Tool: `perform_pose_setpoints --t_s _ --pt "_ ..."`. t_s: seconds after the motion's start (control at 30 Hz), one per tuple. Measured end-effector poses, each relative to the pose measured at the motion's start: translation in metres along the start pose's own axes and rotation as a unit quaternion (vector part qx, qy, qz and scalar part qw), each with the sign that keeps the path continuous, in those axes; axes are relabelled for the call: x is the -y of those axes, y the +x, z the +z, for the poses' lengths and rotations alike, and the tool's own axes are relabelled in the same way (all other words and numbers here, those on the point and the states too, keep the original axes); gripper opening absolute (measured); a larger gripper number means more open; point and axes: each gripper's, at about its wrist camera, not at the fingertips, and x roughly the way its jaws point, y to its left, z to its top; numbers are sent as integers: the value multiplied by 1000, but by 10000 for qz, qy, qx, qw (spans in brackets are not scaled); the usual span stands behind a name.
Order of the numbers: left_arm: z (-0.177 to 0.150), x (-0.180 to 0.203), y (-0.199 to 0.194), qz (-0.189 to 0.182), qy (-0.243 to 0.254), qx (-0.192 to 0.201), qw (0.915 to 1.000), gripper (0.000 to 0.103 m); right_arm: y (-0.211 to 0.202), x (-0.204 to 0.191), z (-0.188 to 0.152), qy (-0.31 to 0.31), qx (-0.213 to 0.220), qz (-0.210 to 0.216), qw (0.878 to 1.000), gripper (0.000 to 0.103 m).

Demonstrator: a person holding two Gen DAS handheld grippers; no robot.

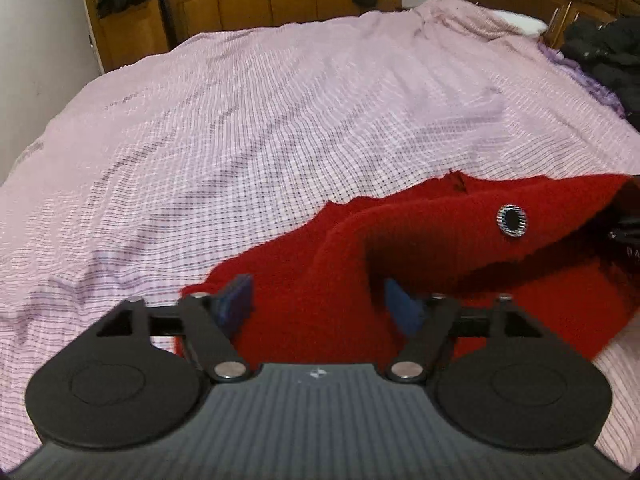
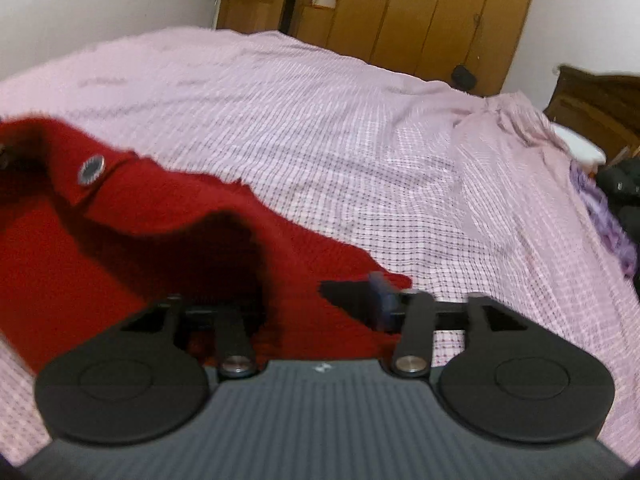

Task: Fold small clothes
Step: 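Lift the hem with both grippers and fold it over the folded sleeves, then open both grippers and release the folded hem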

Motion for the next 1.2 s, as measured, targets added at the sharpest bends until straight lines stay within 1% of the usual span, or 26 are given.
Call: perform_pose_setpoints --t_s 0.07,0.17,0.23,0.3,0.33,0.37,0.4,0.47,0.5,0.53,0.6,0.67,0.73,0.77,0.8,0.87,0.93,0.97,1.0,1.03,1.07,1.1,1.2 --pt "-2 -8 -10 -149 44 9 9999 85 0 11 3 230 -38 142 9996 58" --pt "2 -17 -14 -392 173 43 9991 85 9 22 8 415 -176 355 9984 58" --pt "8 -22 -8 -615 248 26 9978 86 20 24 14 435 -293 479 9975 58" --pt "17 -29 6 -732 284 -118 9968 86 30 27 23 518 -442 664 9955 58" --pt "22 -33 13 -729 270 -172 9968 86 33 30 28 634 -484 800 9936 58" --pt "27 -37 20 -629 264 -200 9975 86 38 34 34 764 -536 977 9908 58" --pt "31 -40 24 -469 278 -174 9984 85 44 38 40 875 -601 1131 9879 58" --pt "39 -49 34 6 239 -93 9997 86 54 43 48 956 -733 1314 9840 58" --pt "42 -54 39 52 142 -118 9998 85 58 44 51 963 -809 1379 9824 58" --pt "45 -62 43 -14 -32 -218 9998 85 63 45 53 980 -877 1433 9809 58" --pt "49 -76 52 -335 -472 -566 9967 85 68 46 54 1071 -1039 1502 9773 58" --pt "50 -85 57 -490 -781 -867 9920 85 73 49 56 1292 -1253 1584 9708 58" --pt "50 -89 61 -407 -1033 -1258 9858 85 75 52 58 1512 -1361 1548 9668 58" --pt "51 -91 62 -389 -1144 -1404 9827 85 74 55 58 1657 -1434 1516 9638 58" --pt "50 -90 61 -391 -1217 -1468 9809 85 74 58 58 1818 -1485 1511 9602 58" --pt "48 -89 58 -293 -1315 -1613 9777 85 72 67 58 2321 -1650 1480 9471 58" --pt "48 -87 59 -158 -1398 -1815 9733 85 69 76 60 2848 -1814 1442 9302 58" --pt "48 -86 59 -157 -1443 -1907 9708 85 66 79 64 2981 -1846 1417 9257 58" --pt "47 -85 59 -164 -1465 -1954 9696 85 59 80 70 3031 -1829 1377 9251 59" --pt "47 -83 60 -187 -1475 -2010 9682 85 52 81 75 2990 -1783 1314 9282 62" --pt "47 -81 61 -198 -1476 -2066 9670 85 45 81 81 2910 -1748 1213 9328 70" --pt "48 -79 63 -172 -1436 -2096 9670 85 39 82 84 2846 -1730 1127 9362 76" --pt "46 -76 68 -18 -1386 -2189 9658 83 29 85 84 2602 -1871 1101 9408 75"
